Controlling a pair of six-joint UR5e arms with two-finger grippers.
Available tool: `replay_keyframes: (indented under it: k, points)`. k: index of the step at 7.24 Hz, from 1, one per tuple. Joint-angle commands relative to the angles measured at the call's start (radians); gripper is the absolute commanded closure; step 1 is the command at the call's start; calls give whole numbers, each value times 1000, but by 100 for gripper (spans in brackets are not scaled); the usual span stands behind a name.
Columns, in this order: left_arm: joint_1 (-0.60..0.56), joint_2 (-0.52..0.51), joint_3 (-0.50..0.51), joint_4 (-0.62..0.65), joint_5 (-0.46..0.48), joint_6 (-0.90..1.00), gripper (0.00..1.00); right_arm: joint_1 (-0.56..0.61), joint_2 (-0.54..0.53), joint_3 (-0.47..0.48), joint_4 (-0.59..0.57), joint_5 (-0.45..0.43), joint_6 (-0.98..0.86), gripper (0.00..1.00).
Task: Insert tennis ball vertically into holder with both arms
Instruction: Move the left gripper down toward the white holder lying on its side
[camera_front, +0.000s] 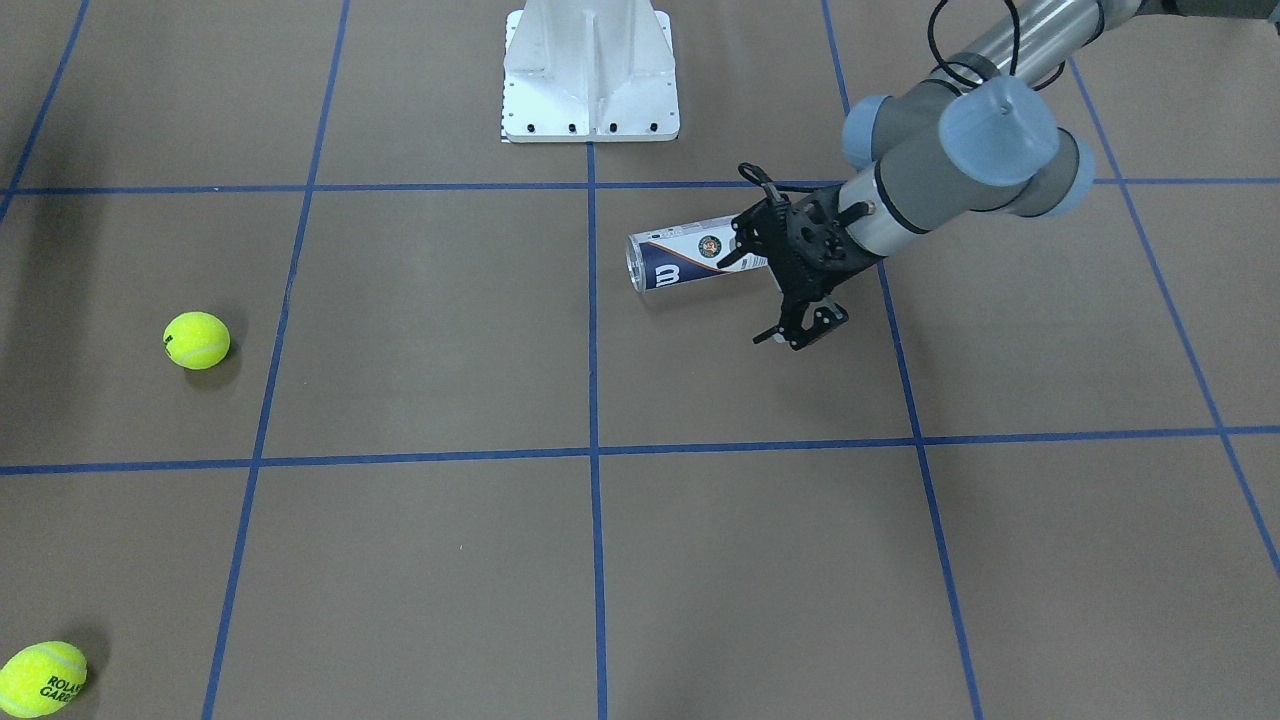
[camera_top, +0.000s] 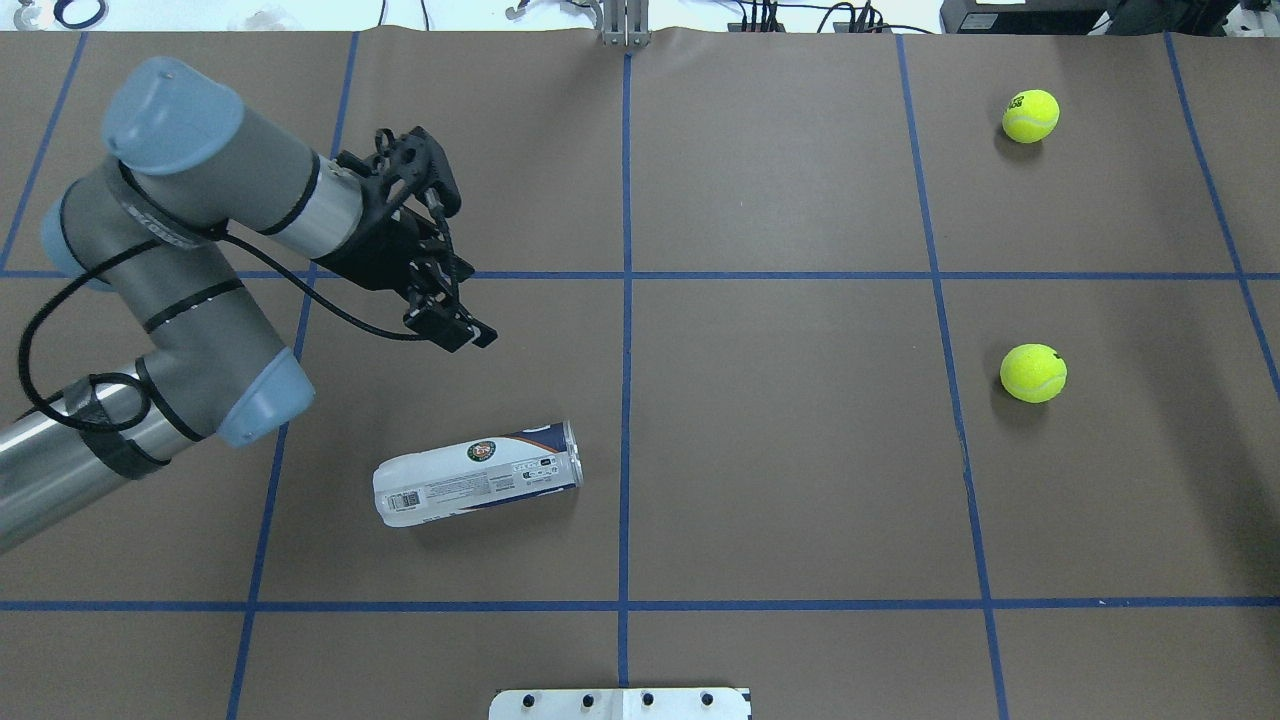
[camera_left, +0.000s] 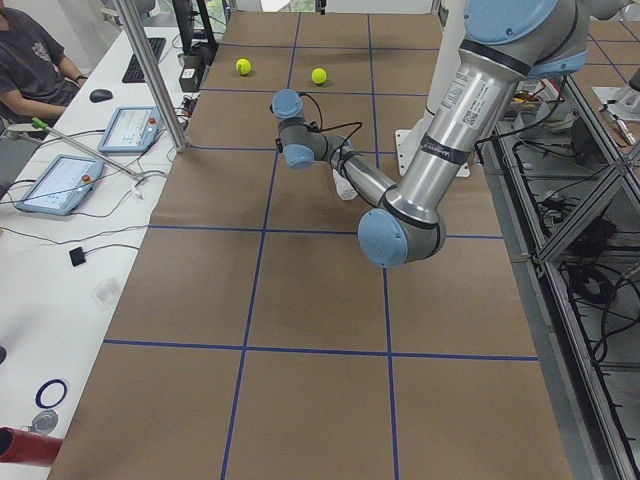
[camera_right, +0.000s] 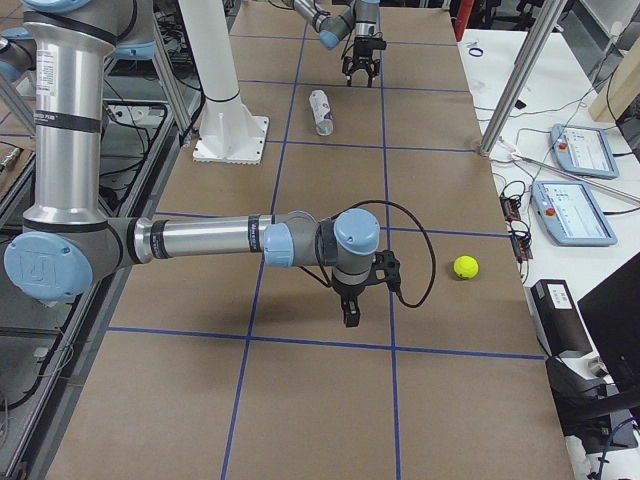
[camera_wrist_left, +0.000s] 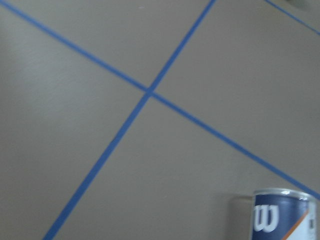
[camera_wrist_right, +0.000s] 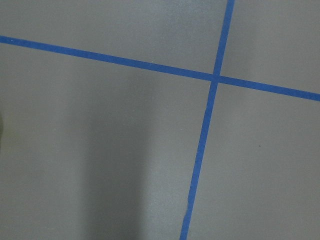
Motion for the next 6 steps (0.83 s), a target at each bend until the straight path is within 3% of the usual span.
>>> replay_keyframes:
  k: [1, 3, 4, 6]
  points:
    - [97, -105, -1, 164, 134, 137, 1, -20, 0, -15, 1, -1, 1, 1]
    - [154, -239, -4, 477, 156, 196, 1, -20, 0, -21, 3, -3, 1, 1]
    - [179, -247, -8, 504, 158, 196, 1, -20, 2, -24, 3, -4, 1, 1]
    - [235, -245, -9, 544, 277, 213, 1, -20, 9, -49, 30, -11, 0, 1]
